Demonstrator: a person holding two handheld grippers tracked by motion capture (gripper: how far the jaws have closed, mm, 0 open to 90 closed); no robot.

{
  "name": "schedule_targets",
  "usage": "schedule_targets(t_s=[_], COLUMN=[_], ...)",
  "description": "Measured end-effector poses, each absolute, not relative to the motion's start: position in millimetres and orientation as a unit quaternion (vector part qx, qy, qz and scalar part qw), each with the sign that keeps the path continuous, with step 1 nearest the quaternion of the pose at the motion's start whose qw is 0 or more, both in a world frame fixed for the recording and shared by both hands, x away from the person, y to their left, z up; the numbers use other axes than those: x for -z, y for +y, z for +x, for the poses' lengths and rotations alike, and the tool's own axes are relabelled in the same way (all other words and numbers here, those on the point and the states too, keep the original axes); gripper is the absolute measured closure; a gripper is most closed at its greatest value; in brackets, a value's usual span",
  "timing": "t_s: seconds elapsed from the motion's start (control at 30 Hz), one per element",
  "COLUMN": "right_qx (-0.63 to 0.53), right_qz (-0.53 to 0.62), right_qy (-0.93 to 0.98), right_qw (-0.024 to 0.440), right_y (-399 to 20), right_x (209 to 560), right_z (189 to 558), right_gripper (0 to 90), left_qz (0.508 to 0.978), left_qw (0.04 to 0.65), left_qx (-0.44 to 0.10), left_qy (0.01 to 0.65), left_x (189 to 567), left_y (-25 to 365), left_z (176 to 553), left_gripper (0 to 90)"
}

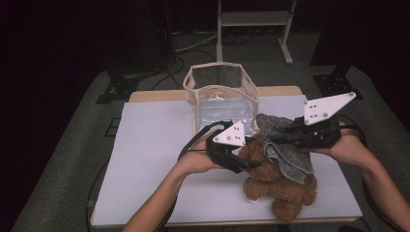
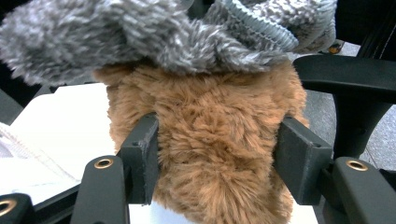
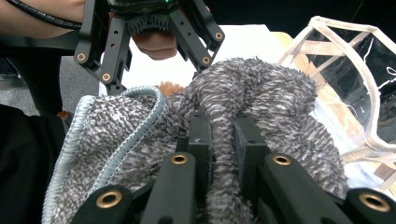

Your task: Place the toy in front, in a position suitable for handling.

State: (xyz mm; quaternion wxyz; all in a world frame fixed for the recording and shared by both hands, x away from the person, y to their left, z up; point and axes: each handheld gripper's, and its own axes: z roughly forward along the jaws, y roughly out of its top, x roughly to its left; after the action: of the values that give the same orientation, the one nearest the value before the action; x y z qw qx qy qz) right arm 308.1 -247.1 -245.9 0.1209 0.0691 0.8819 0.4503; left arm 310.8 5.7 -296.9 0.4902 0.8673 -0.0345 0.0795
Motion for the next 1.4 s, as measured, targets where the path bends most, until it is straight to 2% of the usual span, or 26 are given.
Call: schedule_targets(t_s=[0.23, 0.57, 0.83, 1.17, 1.4], right_qx=[-0.442, -0.47, -0.48, -0.504, -0.516], right_qz=[0.042, 0.081, 0.054, 0.095, 0.107], right_qy=[0.888, 0.872, 0.869, 0.854, 0.848], right_qw=[0.116, 0.108, 0.104, 0.084, 0.059], right_y=[-220.4, -255.0, -237.8, -267.1, -266.6], right_x=[246.8, 259.0, 263.2, 294.2, 322.9], right_z=[310.8, 310.8, 307.8, 305.5, 306.1], right_gripper=[79.1, 79.1, 79.0, 78.8, 78.6], left_qz=[0.871, 0.869, 0.876, 0.878, 0.881], left_qw=[0.483, 0.488, 0.475, 0.473, 0.469], left_qx=[-0.084, -0.076, -0.081, -0.074, -0.069], left_qy=[-0.037, -0.028, -0.024, -0.008, 0.008], left_x=[297.6, 303.2, 304.7, 318.6, 337.4], left_y=[8.5, 14.5, 16.8, 33.7, 50.8], left_z=[308.1, 310.6, 312.5, 313.2, 305.5], left_gripper=[38.0, 38.2, 38.2, 38.1, 38.2])
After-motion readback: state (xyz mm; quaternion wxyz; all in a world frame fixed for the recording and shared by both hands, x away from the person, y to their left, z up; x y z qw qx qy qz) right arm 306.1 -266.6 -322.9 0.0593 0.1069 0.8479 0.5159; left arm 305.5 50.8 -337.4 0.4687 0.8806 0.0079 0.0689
